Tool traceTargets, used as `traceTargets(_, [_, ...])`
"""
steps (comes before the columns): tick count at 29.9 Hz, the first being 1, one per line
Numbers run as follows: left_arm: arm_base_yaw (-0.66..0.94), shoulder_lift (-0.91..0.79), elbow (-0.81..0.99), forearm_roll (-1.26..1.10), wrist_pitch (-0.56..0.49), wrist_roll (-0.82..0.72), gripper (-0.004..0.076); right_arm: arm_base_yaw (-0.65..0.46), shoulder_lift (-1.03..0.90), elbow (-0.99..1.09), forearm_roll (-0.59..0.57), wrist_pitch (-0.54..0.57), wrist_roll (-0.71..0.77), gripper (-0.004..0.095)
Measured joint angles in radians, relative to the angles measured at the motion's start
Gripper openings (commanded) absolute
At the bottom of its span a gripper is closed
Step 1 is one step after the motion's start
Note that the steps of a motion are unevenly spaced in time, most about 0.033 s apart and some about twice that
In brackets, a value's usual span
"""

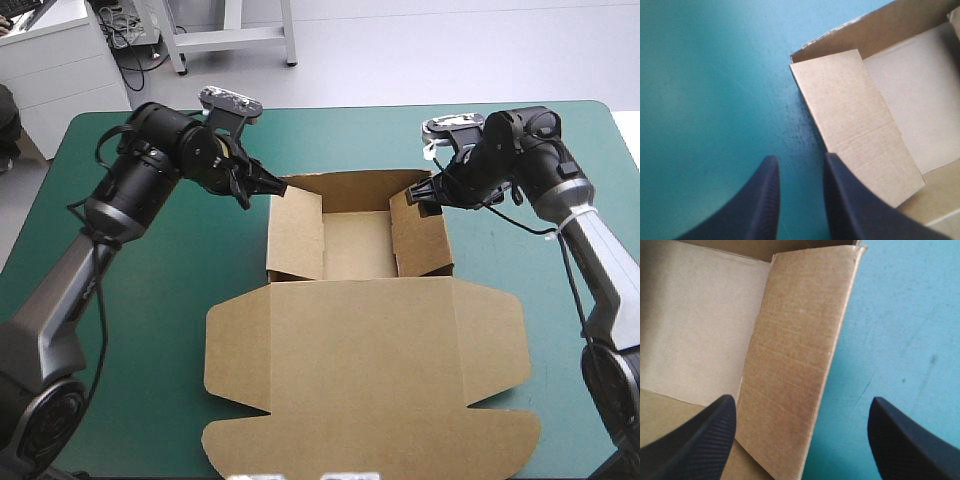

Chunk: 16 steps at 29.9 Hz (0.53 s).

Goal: Fold the box

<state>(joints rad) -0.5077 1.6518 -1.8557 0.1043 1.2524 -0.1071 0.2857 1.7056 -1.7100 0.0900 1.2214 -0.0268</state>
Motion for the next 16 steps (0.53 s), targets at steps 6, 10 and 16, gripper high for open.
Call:
traceTargets(6, [0.0, -0.149, 0.016, -0.009, 0.002, 0.06, -0.0032, 0.0, 0.0, 0.0, -0.009, 0.007, 0.0, 0.068])
traceTargets(10, [0.0, -0.254, 0.107, -0.036, 0.005, 0.08, -0.0032, 0.0, 0.013, 0.0, -0.009, 0.007, 0.0, 0.068])
traceTargets(16, [0.0, -0.419, 0.362, -0.055, 0.005, 0.107, -0.0032, 0.0, 0.079, 0.0, -0.009, 0.0, 0.0, 0.0676])
